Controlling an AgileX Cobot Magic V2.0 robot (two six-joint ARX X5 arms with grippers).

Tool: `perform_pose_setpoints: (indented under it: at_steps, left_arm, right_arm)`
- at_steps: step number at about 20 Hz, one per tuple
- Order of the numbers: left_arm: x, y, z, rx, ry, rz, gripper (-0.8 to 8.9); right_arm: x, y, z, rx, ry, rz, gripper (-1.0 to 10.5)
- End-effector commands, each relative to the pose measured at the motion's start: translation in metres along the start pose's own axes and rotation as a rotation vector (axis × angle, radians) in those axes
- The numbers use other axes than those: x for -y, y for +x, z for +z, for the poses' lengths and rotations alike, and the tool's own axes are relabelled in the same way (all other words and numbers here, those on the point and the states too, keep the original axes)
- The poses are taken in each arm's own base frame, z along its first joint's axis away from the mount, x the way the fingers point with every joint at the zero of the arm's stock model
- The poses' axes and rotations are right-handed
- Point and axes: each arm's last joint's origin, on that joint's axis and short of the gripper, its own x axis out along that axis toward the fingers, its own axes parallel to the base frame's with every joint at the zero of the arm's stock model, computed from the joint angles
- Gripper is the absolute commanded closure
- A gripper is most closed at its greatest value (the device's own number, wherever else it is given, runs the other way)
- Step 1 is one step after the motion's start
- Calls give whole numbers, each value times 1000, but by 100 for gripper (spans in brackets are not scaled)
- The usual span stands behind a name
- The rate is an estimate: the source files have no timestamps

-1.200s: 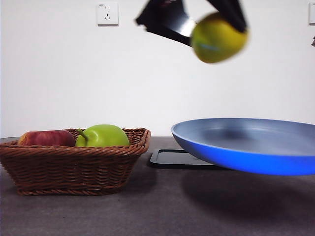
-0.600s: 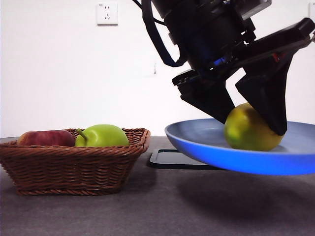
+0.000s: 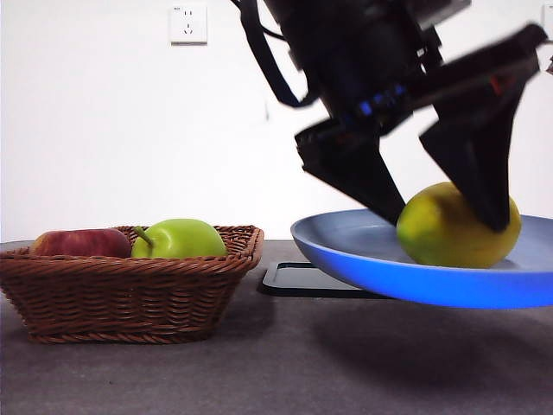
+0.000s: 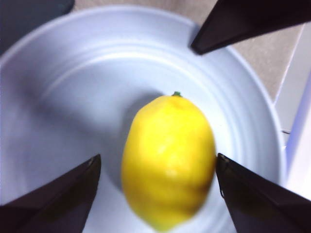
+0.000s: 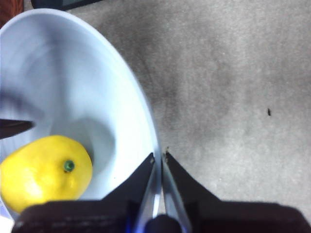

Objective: Take the lemon from the basket,put the lemon in the plate,hand out the plate

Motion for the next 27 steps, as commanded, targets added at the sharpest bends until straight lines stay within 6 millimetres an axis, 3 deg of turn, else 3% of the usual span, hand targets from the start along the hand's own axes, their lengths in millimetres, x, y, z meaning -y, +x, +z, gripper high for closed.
perform_pose_setpoints:
  at_steps: [1,5,8,12,15,18,21,24,27]
  left_arm:
    - [6,-22,7,41,6,-7,406]
    - [-2,-78,6,74,-10,9,409]
    - [-11,-127,0,130,-28,40,410]
    - [-21,-183,-16,196,-55,85,411]
    - [-25,-213,-30,220,-75,147,411]
    - [-26,-229,-40,230,-86,176,411]
    - [-26,-233,-42,230,-90,180,411]
    - [-26,-233,-41,243,-89,192,411]
    - [-26,-233,-41,244,-89,194,411]
  right_arm:
    - [-2,-1,4,10,-2,13,943]
    - [0,6,10,-21,34,-2,943]
    - [-1,12,26,-41,44,-11,943]
    - [-6,20,67,-23,40,-62,943]
    - [-8,32,107,-11,36,-64,943]
    - [-3,54,149,0,45,-63,943]
    - [3,81,181,-8,54,-65,943]
    - [13,104,200,-25,74,-70,943]
    - [20,119,204,-26,76,-72,943]
